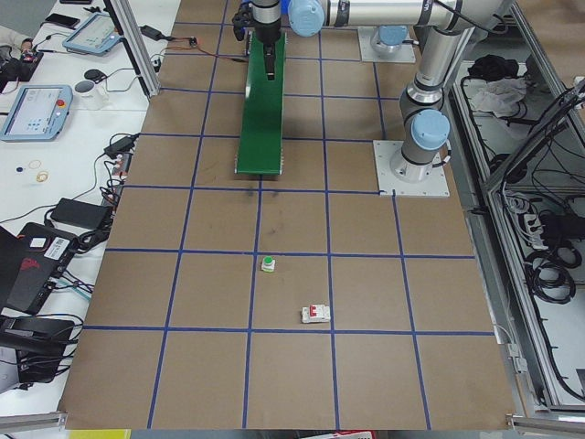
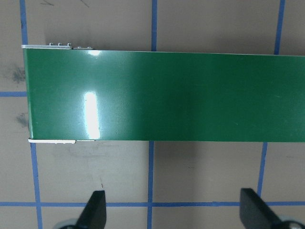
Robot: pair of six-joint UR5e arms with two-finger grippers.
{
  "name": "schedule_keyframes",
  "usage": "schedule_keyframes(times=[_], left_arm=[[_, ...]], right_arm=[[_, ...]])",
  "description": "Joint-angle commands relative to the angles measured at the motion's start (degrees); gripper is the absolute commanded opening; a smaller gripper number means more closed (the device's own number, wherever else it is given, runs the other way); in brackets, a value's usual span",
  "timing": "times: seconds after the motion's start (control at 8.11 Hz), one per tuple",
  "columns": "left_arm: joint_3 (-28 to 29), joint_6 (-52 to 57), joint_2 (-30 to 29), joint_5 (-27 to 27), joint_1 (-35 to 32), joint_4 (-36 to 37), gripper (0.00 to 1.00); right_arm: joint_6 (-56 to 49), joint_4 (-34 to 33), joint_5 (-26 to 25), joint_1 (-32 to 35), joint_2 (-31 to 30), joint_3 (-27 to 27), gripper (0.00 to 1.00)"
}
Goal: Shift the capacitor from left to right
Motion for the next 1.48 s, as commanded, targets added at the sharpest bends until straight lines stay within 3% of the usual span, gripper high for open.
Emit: schedule_keyframes(times=[0.0, 1.36], left_arm=[[0.0, 0.0, 0.0, 0.0, 0.0, 0.0, 0.99], [0.0, 0.0, 0.0, 0.0, 0.0, 0.0, 1.0]], right_arm=[[6.5, 0.1, 0.0, 7.3, 0.5, 0.0, 1.0], [8.2, 0.2, -0.1, 10.3, 0.8, 0.1, 1.0]])
